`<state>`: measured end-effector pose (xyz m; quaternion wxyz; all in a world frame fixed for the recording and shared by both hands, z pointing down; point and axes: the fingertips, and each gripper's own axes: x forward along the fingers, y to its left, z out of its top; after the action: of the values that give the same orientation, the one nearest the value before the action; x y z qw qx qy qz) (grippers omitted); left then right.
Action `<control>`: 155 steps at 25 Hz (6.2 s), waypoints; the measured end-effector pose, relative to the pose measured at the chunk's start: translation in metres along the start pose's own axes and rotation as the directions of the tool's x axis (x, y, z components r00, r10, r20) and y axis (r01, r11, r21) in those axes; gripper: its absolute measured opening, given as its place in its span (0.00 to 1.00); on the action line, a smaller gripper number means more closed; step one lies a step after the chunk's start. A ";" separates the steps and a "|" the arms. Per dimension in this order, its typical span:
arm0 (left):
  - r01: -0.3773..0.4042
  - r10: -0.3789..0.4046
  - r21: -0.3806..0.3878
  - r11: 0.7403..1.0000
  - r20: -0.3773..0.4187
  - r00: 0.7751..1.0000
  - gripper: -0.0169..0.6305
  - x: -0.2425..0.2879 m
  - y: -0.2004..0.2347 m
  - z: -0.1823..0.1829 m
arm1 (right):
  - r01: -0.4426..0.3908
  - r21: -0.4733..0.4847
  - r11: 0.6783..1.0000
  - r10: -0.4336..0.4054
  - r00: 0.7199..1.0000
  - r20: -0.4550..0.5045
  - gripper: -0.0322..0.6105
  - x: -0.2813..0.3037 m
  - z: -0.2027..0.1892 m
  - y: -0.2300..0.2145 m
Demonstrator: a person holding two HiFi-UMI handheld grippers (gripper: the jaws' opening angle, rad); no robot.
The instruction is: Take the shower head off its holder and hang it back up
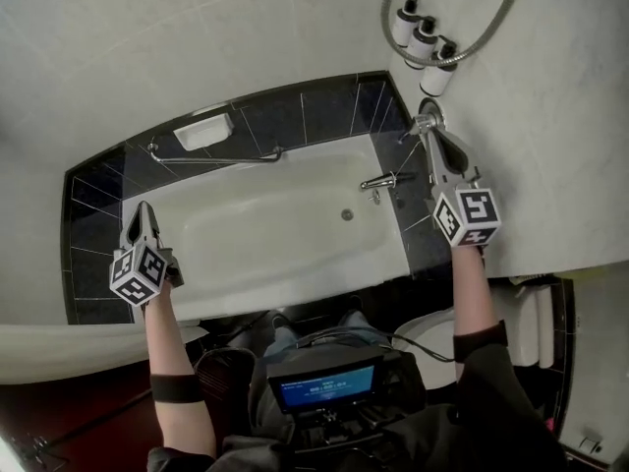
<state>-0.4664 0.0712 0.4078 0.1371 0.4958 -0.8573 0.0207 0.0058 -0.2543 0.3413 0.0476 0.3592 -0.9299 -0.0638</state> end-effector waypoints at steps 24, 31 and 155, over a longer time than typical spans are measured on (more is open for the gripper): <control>0.162 -0.144 0.282 0.946 -0.084 0.986 0.03 0.026 -0.152 -0.022 | -0.023 0.107 0.994 0.046 0.974 -0.223 0.08 -0.011 -0.084 0.013; 0.188 -0.179 0.321 0.928 -0.057 0.982 0.03 0.038 -0.167 0.001 | -0.027 0.102 0.994 0.050 0.972 -0.229 0.08 -0.008 -0.075 0.010; -0.062 -0.101 0.996 0.062 0.068 0.993 0.17 0.134 -0.327 0.503 | -0.151 0.140 0.979 0.158 0.986 -0.043 0.08 0.052 0.121 -0.025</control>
<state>-0.3575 -0.2939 -0.0745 -0.2907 0.4665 -0.6101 0.5706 -0.0321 -0.2973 0.2204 0.0530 0.2899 -0.9555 0.0133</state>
